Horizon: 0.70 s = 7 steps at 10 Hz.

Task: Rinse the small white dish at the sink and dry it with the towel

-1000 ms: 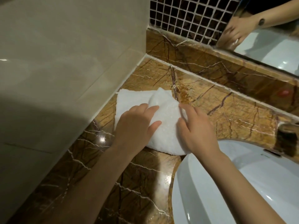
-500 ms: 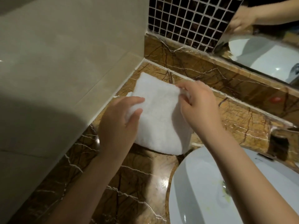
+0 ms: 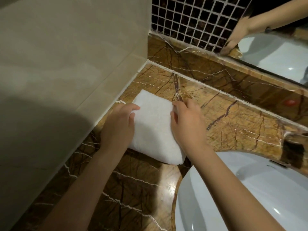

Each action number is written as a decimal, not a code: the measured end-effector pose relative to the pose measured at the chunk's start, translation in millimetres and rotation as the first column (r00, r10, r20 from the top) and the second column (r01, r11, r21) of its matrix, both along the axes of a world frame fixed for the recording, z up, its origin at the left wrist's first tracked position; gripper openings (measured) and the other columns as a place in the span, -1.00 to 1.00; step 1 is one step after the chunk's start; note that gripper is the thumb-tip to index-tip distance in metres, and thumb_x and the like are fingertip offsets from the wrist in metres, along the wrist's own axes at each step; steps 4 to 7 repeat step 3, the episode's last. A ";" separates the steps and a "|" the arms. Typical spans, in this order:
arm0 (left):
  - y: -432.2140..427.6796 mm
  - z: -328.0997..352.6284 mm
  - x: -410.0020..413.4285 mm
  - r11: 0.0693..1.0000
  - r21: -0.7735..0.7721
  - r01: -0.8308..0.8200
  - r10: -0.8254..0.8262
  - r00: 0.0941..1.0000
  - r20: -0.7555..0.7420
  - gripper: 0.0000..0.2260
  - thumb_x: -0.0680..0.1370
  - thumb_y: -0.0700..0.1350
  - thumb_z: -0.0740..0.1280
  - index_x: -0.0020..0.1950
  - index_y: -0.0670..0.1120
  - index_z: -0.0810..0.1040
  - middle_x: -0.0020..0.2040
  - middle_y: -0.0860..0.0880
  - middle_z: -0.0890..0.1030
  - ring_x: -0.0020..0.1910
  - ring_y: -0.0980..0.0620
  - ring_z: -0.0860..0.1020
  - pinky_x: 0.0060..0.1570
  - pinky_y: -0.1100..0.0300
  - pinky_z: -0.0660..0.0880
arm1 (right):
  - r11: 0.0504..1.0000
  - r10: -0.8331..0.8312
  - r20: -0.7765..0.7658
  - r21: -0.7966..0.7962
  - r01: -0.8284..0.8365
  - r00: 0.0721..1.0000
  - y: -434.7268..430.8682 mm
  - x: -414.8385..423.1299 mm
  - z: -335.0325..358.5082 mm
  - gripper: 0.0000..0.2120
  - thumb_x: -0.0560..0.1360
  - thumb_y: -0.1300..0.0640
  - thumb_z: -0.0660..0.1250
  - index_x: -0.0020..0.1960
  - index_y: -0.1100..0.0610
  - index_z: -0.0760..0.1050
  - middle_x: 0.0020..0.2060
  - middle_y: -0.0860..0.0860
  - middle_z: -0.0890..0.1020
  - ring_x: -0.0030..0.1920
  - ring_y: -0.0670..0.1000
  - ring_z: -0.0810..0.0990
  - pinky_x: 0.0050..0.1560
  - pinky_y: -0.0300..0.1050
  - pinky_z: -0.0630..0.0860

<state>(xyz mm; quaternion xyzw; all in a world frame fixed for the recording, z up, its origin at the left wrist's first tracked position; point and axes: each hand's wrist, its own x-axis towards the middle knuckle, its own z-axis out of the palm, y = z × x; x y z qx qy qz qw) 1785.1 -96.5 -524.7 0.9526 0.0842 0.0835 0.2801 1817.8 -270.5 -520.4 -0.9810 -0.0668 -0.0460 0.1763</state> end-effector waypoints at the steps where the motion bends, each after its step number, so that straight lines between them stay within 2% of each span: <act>1: 2.9 0.4 2.5 0.999 0.022 0.031 -0.031 0.999 -0.010 -0.73 0.58 -0.17 0.11 0.18 -0.04 0.53 0.16 -0.08 0.57 0.13 -0.04 0.49 0.08 0.12 0.38 | 0.999 -0.033 0.005 -0.005 0.033 0.999 -1.0 -3.2 -3.0 -0.71 0.56 0.09 0.16 0.26 0.10 0.43 0.08 0.09 0.48 0.10 0.13 0.42 0.05 0.09 0.44; 2: 2.4 5.5 -0.7 0.993 0.088 0.084 -0.082 0.996 -0.019 -0.73 0.59 -0.13 0.09 0.19 -0.04 0.52 0.15 -0.09 0.57 0.11 -0.06 0.51 0.05 0.09 0.41 | 0.999 0.002 -0.002 -0.033 -0.002 1.000 -0.6 0.8 -0.1 -0.73 0.57 0.10 0.14 0.22 0.12 0.45 0.04 0.09 0.49 0.05 0.12 0.44 0.01 0.06 0.45; 3: 5.3 13.9 4.4 0.972 0.152 0.179 -0.160 0.979 -0.126 -0.70 0.60 -0.03 0.11 0.25 -0.07 0.48 0.20 -0.11 0.55 0.15 -0.08 0.48 0.10 0.11 0.35 | 0.995 0.080 -0.032 -0.065 -0.082 0.996 -7.0 4.9 6.1 -0.72 0.57 0.06 0.13 0.22 0.13 0.43 0.02 0.10 0.50 0.00 0.11 0.48 -0.01 0.03 0.47; 7: 5.3 13.9 4.4 0.972 0.152 0.179 -0.160 0.979 -0.126 -0.70 0.60 -0.03 0.11 0.25 -0.07 0.48 0.20 -0.11 0.55 0.15 -0.08 0.48 0.10 0.11 0.35 | 0.995 0.080 -0.032 -0.065 -0.082 0.996 -7.0 4.9 6.1 -0.72 0.57 0.06 0.13 0.22 0.13 0.43 0.02 0.10 0.50 0.00 0.11 0.48 -0.01 0.03 0.47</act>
